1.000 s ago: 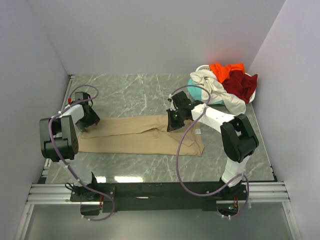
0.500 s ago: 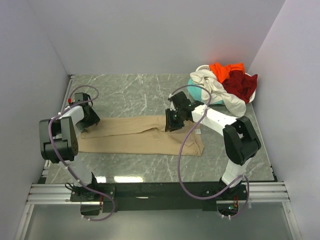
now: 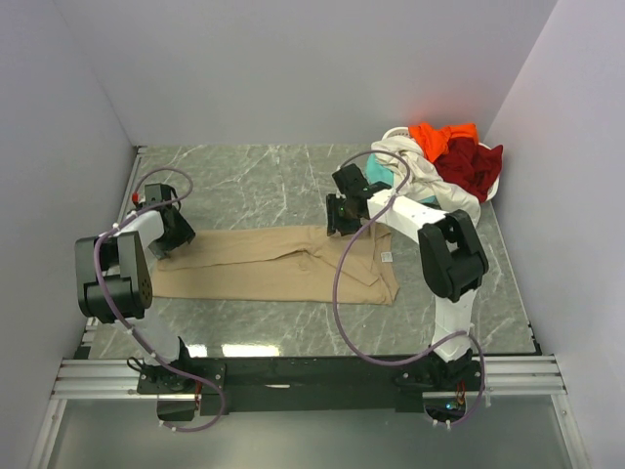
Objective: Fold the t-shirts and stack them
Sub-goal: Fold the tshirt
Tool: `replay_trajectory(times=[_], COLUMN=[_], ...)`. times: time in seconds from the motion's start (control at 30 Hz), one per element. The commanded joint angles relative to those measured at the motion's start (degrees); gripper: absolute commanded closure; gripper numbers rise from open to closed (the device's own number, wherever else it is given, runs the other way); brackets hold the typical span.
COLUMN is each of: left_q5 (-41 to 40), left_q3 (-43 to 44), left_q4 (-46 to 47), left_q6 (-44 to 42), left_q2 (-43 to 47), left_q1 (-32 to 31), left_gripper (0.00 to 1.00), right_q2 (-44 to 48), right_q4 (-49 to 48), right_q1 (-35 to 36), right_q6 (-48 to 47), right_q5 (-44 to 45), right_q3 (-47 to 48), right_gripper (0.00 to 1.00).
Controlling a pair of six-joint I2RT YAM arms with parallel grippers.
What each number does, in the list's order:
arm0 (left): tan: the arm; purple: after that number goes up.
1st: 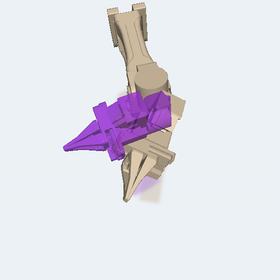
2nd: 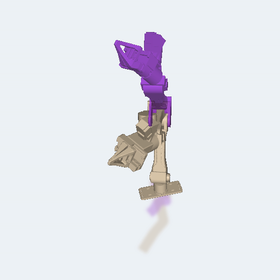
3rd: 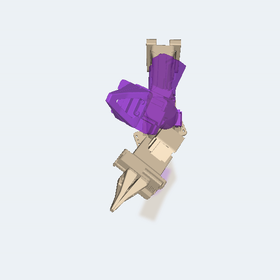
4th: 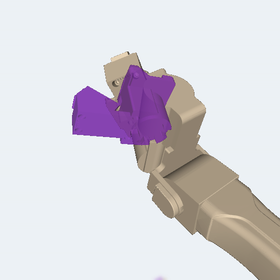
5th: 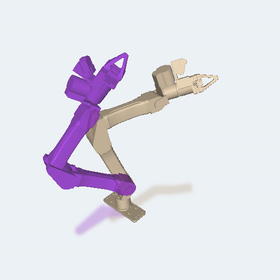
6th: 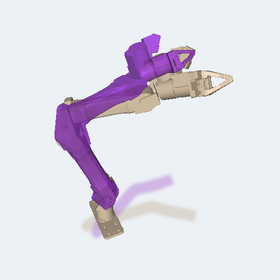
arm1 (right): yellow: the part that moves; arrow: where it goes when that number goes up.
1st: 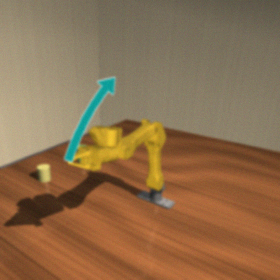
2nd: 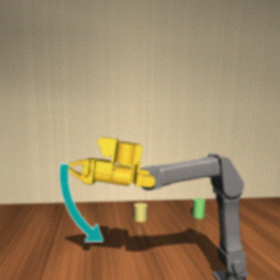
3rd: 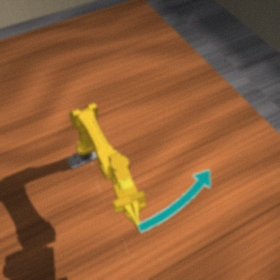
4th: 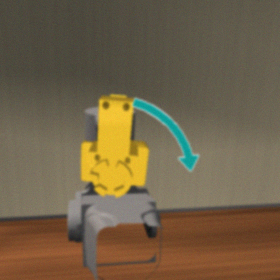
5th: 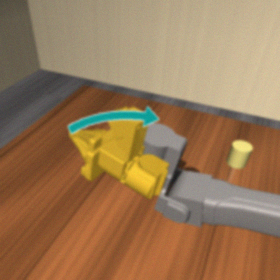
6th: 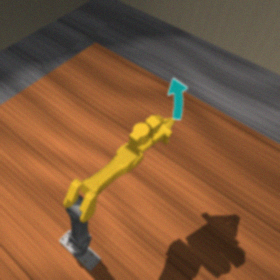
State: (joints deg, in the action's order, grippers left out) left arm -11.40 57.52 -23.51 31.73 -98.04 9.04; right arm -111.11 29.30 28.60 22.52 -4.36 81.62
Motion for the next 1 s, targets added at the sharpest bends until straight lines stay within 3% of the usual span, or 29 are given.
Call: replay_trajectory(times=[0.0,0.27,0.83,0.97], left_q5=[2.79,2.52,2.61,2.7], left_q3=[-2.32,-2.32,-2.5,-2.5], left_q4=[-2.07,-2.07,-1.63,-1.54], left_q6=[1.23,1.41,1.59,1.59], left_q2=[-0.49,-0.66,-1.63,-1.72], left_q1=[0.1,0.1,0.1,0.19], left_gripper=[0.28,0.28,0.28,0.28], right_q2=[-1.74,-3.94,-4.2,-3.5], right_q4=[0.41,-0.82,1.37,1.29], right_q1=[-0.39,-0.3,-0.21,-0.12], right_q6=[-1.52,-1.69,-1.61,-1.6], right_q5=[1.03,0.05,-2.14,-2.41], right_q3=[1.87,2.31,3.37,2.84], right_gripper=[0.51,0.52,0.79,0.94])
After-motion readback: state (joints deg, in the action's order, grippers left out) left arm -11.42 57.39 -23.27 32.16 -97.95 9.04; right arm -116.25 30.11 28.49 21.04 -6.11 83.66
